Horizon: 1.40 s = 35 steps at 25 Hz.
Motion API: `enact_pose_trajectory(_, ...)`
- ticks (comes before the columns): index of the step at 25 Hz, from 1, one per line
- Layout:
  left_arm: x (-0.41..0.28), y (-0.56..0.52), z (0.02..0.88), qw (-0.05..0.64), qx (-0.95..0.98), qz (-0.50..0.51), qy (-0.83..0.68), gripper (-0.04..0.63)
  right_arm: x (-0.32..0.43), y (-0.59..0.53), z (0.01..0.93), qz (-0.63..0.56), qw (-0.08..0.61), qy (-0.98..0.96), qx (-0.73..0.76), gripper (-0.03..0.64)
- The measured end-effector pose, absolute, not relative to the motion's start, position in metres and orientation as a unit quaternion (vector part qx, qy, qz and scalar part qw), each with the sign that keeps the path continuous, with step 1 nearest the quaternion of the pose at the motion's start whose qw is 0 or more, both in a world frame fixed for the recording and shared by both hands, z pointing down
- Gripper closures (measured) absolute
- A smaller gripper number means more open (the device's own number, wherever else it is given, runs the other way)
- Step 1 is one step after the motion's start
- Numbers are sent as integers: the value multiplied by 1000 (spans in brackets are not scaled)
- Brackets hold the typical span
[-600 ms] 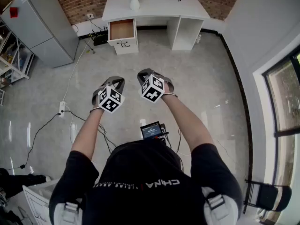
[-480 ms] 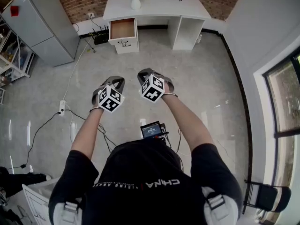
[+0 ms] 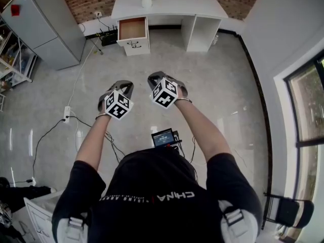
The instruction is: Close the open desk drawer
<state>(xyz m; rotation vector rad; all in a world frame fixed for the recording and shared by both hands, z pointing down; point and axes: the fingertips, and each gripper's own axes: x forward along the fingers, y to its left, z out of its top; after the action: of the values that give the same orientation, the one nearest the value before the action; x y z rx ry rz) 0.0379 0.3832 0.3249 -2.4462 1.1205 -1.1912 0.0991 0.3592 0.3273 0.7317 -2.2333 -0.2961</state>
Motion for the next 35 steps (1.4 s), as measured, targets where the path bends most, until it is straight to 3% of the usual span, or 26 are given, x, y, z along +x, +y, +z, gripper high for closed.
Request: enact_pose_trajectory(35, 71, 363, 334, 94, -824, -410, 380, 583, 139, 343, 340, -96, 370, -880, 280, 601)
